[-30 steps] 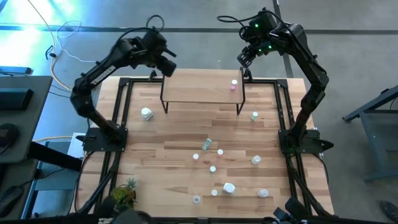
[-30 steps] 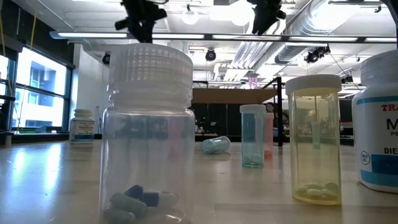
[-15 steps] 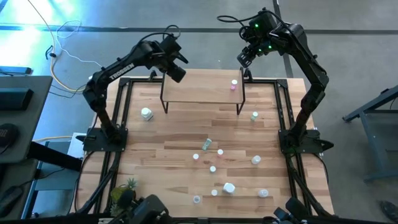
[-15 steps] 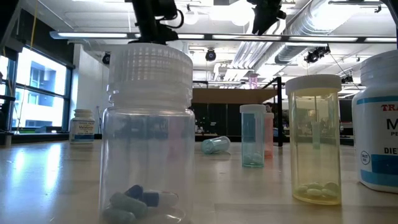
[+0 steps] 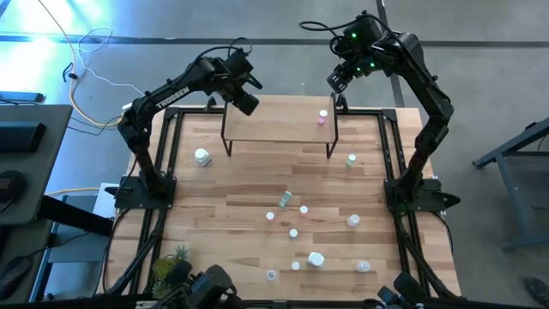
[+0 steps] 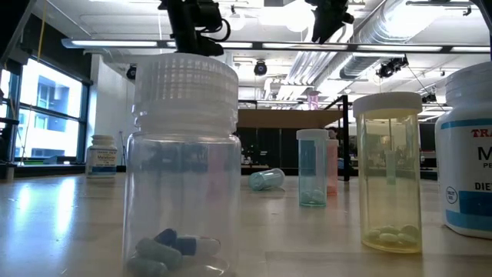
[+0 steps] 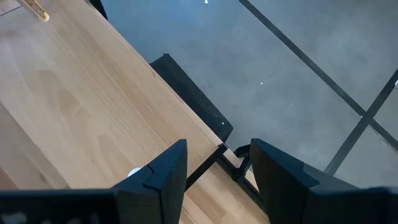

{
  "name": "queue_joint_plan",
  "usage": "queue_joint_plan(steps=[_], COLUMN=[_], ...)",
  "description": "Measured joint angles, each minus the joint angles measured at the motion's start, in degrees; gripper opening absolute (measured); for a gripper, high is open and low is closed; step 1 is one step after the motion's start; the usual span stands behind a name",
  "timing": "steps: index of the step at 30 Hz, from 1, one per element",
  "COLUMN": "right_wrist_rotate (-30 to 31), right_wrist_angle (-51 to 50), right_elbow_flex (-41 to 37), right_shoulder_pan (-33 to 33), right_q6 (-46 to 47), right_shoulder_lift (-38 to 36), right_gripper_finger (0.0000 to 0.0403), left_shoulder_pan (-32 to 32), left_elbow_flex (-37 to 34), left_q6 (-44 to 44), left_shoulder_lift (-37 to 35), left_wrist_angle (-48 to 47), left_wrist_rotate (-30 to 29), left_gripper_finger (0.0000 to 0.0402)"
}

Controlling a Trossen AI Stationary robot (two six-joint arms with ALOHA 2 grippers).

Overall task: Pick and place medicine bottles onto shelf by color
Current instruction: Put the top yellow pill bottle on the shelf, then put the right pink pill bottle on the shelf

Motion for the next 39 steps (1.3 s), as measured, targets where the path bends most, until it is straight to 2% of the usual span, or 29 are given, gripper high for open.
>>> queue_joint_plan(steps=[9, 18, 39], right_wrist_rotate=[-0.02, -0.04, -0.26], right_wrist_angle=[0.00, -0.11, -0.11], right_elbow_flex=[0.00, 0.00, 0.00], right_shoulder_pan=[0.01, 0.01, 0.00], right_q6=[0.19, 0.48, 0.40], right_shoulder_lift=[0.00, 0.00, 0.00], right_gripper_finger=[0.0168, 0.0168, 0.0168], left_shoulder_pan=[0.50, 0.46, 0.47], left_elbow_flex=[0.00, 0.00, 0.00], left_q6=[1.50, 1.48, 1.51], left_shoulder_lift=[2.38, 2.89, 2.88], left_wrist_angle=[0.01, 1.03, 1.01], left_wrist_rotate=[2.03, 1.13, 1.44], left_gripper_finger=[0.0076, 0.0077, 0.0144])
